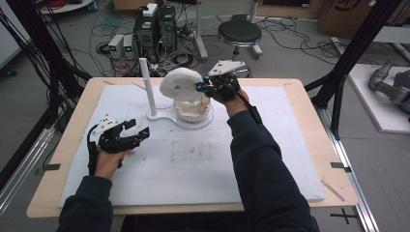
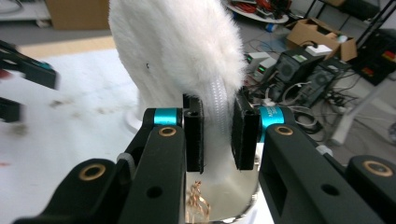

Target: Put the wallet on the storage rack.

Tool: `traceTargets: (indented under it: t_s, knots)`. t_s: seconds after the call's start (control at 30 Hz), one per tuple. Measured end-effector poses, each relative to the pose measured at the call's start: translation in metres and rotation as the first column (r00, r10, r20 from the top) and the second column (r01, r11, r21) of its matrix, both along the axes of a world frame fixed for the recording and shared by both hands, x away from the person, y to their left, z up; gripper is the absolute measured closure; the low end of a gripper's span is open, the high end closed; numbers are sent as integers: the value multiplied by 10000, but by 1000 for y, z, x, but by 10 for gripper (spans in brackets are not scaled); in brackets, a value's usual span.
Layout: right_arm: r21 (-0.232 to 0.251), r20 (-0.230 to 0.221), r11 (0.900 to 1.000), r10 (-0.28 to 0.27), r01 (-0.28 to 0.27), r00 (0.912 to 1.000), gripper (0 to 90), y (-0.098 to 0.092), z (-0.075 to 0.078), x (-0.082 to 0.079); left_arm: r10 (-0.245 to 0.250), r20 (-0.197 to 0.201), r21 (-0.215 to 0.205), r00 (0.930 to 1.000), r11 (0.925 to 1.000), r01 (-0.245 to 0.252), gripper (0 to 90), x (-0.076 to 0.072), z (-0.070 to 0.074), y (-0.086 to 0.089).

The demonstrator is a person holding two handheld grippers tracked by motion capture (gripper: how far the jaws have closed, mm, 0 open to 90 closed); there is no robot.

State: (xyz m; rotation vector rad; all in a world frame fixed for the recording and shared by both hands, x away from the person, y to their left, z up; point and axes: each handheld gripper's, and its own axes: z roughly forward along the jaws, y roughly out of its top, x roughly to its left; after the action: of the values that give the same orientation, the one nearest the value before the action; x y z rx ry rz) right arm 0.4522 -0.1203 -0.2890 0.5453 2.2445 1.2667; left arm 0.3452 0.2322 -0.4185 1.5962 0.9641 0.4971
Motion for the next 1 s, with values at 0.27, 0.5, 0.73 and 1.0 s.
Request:
traceTargets:
  t_s: [0.27, 0.5, 0.73, 1.0]
  knots:
    - [-1832, 359, 9826, -238, 300, 9991, 784, -7, -19, 19, -30, -67, -3, 10000, 10000, 30, 273, 1, -1, 0]
    - [-3380, 512, 9408, -64, 233, 9987, 784, 9, -39, 20, -21, -129, -20, 9999, 10000, 21, 273, 1, -2, 0]
    - [-3943, 577, 9185, -58, 282, 9983, 785, 23, -54, 23, -21, -171, -22, 9999, 10000, 21, 273, 1, -2, 0]
    - [-1994, -827, 9790, -606, 431, 9947, 552, -10, -64, 14, 41, -161, -83, 9999, 10000, -42, 273, 1, -2, 2]
